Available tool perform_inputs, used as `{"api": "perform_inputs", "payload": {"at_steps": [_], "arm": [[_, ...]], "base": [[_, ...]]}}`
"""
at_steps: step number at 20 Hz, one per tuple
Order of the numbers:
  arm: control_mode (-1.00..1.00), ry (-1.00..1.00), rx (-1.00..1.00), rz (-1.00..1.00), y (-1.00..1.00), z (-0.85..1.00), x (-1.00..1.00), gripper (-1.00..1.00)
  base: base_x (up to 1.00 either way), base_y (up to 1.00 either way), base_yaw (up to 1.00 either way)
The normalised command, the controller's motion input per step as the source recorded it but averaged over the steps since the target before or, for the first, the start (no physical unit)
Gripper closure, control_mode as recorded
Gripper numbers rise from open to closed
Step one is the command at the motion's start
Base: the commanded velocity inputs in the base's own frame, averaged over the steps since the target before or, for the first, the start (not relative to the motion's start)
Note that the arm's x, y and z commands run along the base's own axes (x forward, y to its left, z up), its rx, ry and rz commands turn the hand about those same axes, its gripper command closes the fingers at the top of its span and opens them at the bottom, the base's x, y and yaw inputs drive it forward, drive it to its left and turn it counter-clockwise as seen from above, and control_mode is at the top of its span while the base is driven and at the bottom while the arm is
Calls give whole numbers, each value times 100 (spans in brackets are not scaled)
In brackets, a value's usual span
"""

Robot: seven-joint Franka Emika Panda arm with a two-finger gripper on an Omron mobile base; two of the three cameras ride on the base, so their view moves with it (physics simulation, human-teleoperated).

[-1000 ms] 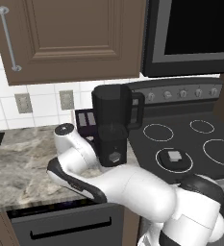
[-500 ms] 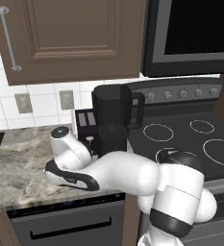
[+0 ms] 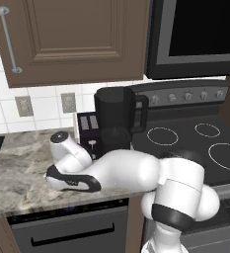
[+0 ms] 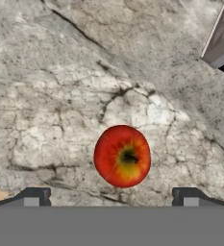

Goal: Open the blender lid, put the apple in the blender, close the lid, and start the blender.

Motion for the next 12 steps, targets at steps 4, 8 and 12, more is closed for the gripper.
{"api": "perform_inputs", "payload": {"at_steps": [4, 8, 12], "arm": [[-100, 0, 0, 0, -2, -18, 2, -100], [-100, -2, 0, 0, -6, -5, 4, -100], [-100, -2, 0, 0, -3, 0, 6, -100]], "base": [[0, 0, 0], [0, 0, 0], [0, 0, 0]]}}
